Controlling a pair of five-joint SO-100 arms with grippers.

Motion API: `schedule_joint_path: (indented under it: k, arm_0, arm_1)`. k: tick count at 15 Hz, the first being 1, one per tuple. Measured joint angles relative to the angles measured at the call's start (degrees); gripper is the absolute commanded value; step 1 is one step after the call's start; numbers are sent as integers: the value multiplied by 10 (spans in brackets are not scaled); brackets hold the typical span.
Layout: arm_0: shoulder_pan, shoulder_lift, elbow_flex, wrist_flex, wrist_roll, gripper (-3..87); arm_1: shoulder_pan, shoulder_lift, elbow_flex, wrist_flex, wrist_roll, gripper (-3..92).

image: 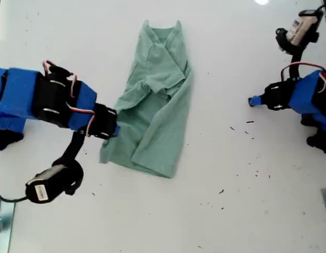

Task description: Fold t shirt

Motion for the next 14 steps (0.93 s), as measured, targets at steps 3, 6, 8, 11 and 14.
schedule_joint_path:
  k: [3, 6, 8, 11, 14]
  arm_0:
    - [25, -227, -321, 6, 54, -1]
    - [21, -303, -386, -132, 108, 225]
    - [19, -347, -388, -203, 163, 258]
    - [18, -351, -389, -191, 172, 263]
    - [5, -209, -342, -105, 160, 102]
  arm_1:
    - [0, 2, 1, 0, 0, 26]
    - [0, 2, 1, 0, 0, 26]
    - [0, 2, 1, 0, 0, 26]
    - [0, 2, 1, 0, 0, 26]
    - [0, 2, 1, 0, 0, 26]
